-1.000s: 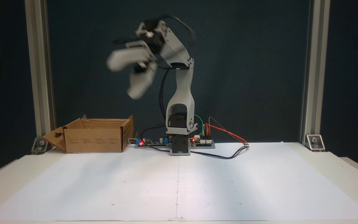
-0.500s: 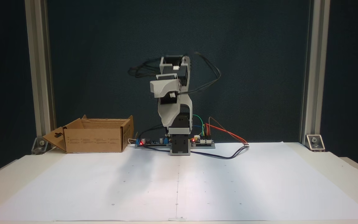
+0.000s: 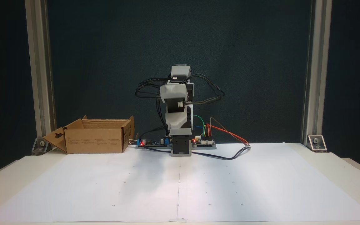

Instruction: Grasp a green dice and put it in the bin.

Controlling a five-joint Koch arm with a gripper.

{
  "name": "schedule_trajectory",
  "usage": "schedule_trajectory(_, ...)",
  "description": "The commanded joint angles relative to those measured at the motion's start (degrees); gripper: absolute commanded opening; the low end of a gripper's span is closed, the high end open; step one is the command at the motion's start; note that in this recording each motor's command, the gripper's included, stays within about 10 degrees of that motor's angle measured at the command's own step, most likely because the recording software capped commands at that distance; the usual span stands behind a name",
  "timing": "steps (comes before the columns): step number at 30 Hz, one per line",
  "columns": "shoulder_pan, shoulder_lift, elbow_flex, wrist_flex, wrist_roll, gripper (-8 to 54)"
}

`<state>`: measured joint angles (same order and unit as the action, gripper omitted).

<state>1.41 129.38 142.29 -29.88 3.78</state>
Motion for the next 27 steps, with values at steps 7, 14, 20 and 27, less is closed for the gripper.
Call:
schedule_trajectory(7,-0.6,6.4,8.2,-23.6,1.5,45.1)
schedule_trajectory(14,-0.7,6.3,19.4,-39.3,1.6,44.7)
schedule_trajectory(20,-0.7,6.4,24.6,-48.8,1.6,44.5)
schedule_trajectory(27,-0.7,6.4,33.0,-54.8,1.6,44.6)
